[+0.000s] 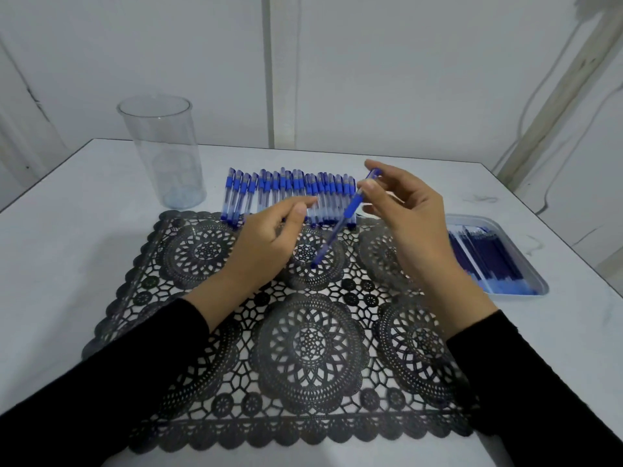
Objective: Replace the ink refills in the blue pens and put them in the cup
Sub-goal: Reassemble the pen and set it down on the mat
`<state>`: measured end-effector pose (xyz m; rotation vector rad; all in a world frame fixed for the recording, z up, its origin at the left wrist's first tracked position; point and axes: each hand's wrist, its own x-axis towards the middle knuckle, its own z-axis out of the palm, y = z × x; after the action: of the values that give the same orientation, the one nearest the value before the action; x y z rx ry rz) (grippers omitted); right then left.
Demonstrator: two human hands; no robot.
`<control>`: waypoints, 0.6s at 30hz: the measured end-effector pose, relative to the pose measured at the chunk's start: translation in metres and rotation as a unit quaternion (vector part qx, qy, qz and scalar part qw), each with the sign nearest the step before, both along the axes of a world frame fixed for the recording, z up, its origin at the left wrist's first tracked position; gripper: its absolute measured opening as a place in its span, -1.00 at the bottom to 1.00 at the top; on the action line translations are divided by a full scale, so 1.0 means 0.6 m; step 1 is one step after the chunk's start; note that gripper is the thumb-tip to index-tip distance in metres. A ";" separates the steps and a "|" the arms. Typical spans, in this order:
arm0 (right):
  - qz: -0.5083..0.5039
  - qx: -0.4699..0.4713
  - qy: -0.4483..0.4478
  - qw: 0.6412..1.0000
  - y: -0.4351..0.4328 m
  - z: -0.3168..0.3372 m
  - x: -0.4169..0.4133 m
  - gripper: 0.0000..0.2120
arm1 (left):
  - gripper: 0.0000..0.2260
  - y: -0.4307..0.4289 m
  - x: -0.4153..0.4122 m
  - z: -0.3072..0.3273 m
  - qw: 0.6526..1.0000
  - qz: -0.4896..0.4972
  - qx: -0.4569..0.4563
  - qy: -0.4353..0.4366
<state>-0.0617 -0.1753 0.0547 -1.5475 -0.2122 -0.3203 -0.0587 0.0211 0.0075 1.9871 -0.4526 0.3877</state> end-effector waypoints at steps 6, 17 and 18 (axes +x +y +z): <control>-0.079 -0.242 0.055 0.966 -0.051 0.005 0.012 -0.73 | -0.45 -0.009 0.030 -0.021 0.937 0.054 0.343 0.033; -0.132 -0.466 0.124 0.866 -0.072 -0.042 0.033 -0.70 | -0.39 -0.041 0.061 -0.021 0.893 0.050 0.443 0.062; -0.128 -0.475 0.122 0.862 -0.072 -0.043 0.033 -0.71 | -0.39 -0.041 0.062 -0.022 0.892 0.051 0.445 0.063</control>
<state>-0.0418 -0.2185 0.0290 -2.5935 0.0633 -0.2261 -0.0215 -0.0035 -0.0058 2.9196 -0.4909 0.1021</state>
